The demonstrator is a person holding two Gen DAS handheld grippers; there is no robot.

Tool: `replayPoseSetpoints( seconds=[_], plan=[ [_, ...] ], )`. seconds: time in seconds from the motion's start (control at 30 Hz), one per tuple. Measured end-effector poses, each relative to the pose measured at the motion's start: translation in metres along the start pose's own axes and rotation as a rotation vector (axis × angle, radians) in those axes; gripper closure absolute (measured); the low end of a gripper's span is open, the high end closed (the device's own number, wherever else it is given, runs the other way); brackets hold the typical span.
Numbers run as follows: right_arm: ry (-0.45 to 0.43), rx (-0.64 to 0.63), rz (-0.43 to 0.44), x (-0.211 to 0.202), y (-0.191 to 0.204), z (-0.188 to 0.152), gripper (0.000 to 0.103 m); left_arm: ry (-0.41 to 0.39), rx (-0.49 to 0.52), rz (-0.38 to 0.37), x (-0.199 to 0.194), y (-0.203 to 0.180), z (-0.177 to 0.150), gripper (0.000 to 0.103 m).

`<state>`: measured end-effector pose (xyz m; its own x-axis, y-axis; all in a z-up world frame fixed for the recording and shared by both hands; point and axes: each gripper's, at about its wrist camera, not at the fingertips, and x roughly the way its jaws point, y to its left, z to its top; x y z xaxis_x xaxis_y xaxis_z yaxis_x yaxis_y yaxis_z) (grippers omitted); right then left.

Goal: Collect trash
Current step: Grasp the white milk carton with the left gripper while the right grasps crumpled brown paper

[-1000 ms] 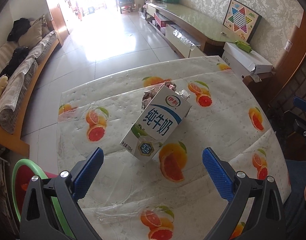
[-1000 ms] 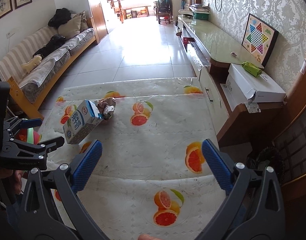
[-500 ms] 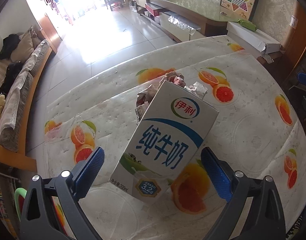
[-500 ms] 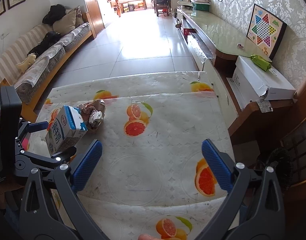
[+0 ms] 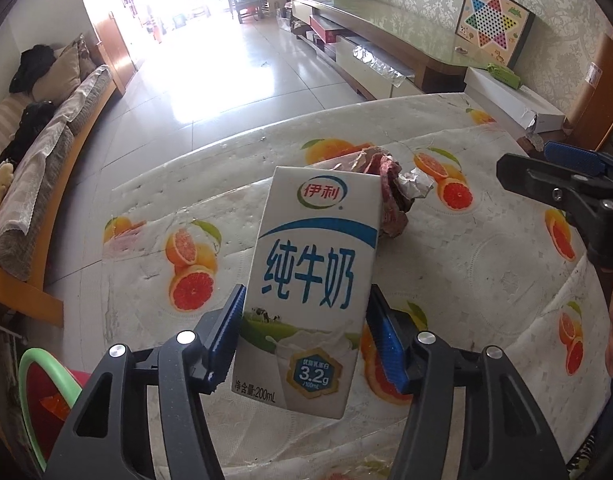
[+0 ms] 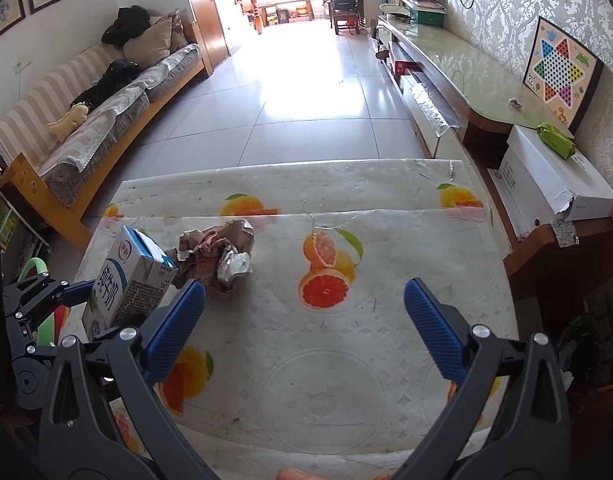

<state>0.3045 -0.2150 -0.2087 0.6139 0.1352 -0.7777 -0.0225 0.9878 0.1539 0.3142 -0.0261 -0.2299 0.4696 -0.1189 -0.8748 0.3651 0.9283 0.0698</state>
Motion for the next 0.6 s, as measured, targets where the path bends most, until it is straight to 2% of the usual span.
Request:
replayPoseSetpoints(
  seconds=[0.23,0.33,0.47,0.6],
  plan=[
    [0.011,-0.047,0.04,0.02,0.036,0.009,0.005,-0.053,-0.109,0.014,-0.021,0.034,-0.007,0.048],
    [0.018,-0.052,0.038,0.03,0.045,0.012,0.005,-0.027,-0.135,-0.025,-0.011,0.04,-0.007,0.048],
    [0.023,-0.053,0.038,0.037,0.05,0.016,0.005,-0.045,-0.142,-0.005,-0.009,0.043,-0.009,0.049],
    [0.037,-0.06,0.042,0.05,0.055,0.018,0.005,-0.094,-0.181,0.027,-0.023,0.053,-0.012,0.049]
  ],
)
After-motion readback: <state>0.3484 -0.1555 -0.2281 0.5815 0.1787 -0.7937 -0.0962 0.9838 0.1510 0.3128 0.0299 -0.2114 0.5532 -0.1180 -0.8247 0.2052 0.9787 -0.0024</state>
